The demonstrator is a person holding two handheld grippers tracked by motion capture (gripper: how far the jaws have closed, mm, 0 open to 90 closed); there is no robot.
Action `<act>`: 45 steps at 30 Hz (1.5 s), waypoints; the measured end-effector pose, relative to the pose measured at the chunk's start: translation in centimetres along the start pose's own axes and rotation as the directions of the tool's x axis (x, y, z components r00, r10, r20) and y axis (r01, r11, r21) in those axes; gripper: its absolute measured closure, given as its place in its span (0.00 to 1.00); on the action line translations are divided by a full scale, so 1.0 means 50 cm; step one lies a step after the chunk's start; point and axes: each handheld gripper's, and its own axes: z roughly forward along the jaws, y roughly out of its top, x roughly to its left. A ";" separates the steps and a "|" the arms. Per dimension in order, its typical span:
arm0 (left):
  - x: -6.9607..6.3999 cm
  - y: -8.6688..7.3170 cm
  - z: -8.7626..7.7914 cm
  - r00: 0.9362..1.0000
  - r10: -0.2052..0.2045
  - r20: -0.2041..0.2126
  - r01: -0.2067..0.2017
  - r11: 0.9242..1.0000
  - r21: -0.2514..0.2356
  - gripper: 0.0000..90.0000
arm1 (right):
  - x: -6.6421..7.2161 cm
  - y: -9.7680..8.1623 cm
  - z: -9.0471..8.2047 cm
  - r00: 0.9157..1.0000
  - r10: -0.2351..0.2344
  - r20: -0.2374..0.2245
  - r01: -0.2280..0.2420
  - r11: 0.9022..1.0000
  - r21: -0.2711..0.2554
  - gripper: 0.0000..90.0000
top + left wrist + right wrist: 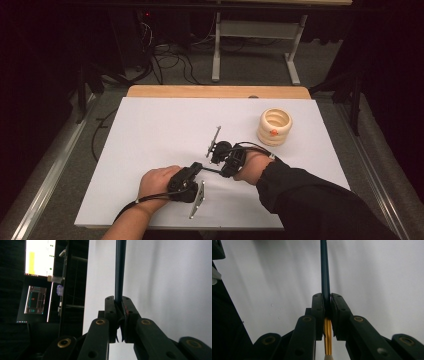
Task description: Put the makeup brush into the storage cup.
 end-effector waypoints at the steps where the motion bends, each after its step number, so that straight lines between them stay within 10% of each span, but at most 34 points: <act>1: 0.000 0.000 0.000 1.000 0.000 0.001 0.000 1.000 -0.001 0.95 | -0.001 0.000 0.000 1.000 0.000 -0.001 0.000 1.000 0.000 0.93; 45: 0.005 -0.002 0.000 1.000 -0.021 0.005 0.021 1.000 -0.008 0.95 | -0.010 -0.012 -0.018 1.000 0.008 -0.024 -0.008 1.000 -0.006 0.62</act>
